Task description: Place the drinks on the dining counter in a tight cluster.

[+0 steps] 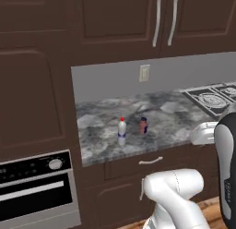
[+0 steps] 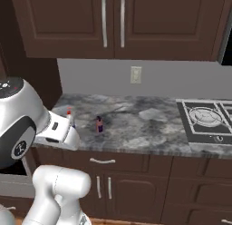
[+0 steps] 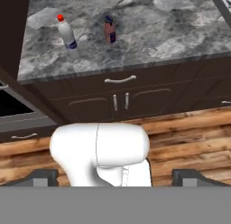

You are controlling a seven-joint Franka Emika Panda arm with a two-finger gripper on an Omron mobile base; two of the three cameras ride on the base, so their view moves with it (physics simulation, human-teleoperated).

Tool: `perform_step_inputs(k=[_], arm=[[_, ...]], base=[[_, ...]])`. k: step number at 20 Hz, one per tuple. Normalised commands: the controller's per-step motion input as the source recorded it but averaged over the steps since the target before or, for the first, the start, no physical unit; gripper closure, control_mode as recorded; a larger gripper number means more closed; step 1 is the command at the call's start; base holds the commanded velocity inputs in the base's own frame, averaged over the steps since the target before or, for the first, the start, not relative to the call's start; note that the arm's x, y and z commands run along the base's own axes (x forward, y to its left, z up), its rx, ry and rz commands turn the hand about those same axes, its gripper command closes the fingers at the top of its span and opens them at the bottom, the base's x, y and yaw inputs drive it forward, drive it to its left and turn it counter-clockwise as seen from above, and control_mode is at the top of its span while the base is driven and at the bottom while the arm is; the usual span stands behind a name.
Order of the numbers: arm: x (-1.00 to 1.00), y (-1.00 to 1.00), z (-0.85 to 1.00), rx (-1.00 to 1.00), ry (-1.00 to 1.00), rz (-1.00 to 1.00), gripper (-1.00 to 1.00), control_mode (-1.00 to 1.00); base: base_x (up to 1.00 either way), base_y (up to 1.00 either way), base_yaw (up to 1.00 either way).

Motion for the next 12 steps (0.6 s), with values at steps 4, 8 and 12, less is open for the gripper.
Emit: perform_step_inputs(k=[4,8,12], arm=[[0.00,0.00,0.00,0.00,0.00,0.00,-1.00,1.00],[0.00,0.00,0.00,0.00,0.00,0.00,-1.00,1.00],[0.00,0.00,0.00,0.00,0.00,0.00,-1.00,1.00]], base=[[0.91,0.00,-0.23],[0.44,0.01,-0.03],[0.03,0.00,0.00]])
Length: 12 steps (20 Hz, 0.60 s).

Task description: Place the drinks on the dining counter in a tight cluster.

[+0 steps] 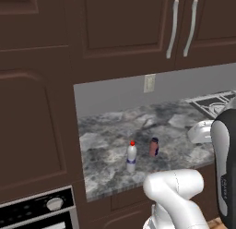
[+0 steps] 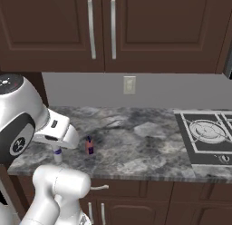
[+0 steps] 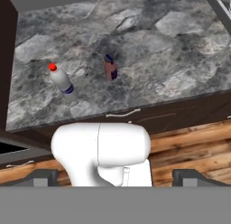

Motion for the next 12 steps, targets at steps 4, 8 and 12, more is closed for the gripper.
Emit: perform_step_inputs(k=[4,8,12], arm=[[0.00,0.00,0.00,0.00,0.00,0.00,-1.00,1.00],[0.00,0.00,0.00,0.00,0.00,0.00,-1.00,1.00],[0.00,0.00,0.00,0.00,0.00,0.00,-1.00,1.00]], base=[[0.00,0.00,0.00],[0.00,0.00,0.00],[0.00,0.00,0.00]])
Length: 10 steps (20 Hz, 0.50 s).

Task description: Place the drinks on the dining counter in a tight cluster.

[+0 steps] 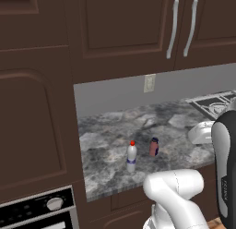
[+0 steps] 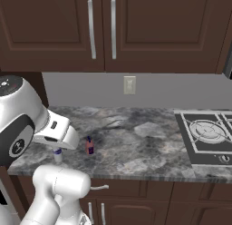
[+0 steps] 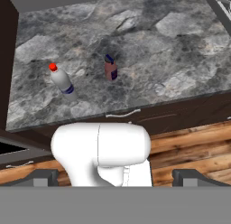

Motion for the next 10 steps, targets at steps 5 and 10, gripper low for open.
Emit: perform_step_inputs(k=[5,10], arm=[[0.00,0.00,0.00,0.00,0.00,0.00,-1.00,1.00],[0.19,0.07,-0.13,0.00,0.00,0.00,-1.00,-1.00]], base=[[0.00,0.00,0.00],[0.00,0.00,0.00]])
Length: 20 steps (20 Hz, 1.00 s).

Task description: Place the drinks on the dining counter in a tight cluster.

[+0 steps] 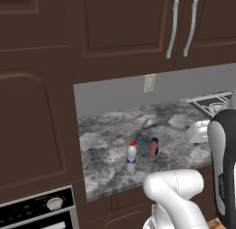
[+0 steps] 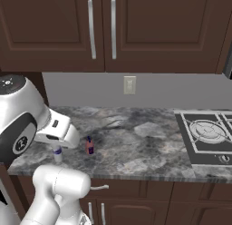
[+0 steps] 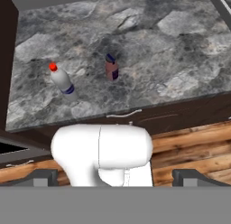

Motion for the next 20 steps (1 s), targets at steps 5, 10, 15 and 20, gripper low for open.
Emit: perform_step_inputs(k=[5,10,15,20], arm=[[0.74,0.14,-0.38,0.01,0.00,0.00,-1.00,-1.00],[0.66,-0.13,-0.36,0.01,0.00,0.00,-1.00,-1.00],[0.54,-0.14,-0.65,0.00,0.00,0.00,-1.00,-1.00],[0.57,-0.01,-0.70,0.00,0.00,0.01,-1.00,-1.00]], base=[[0.00,0.00,0.00],[0.00,0.00,0.00],[0.00,0.00,0.00],[0.00,0.00,0.00]])
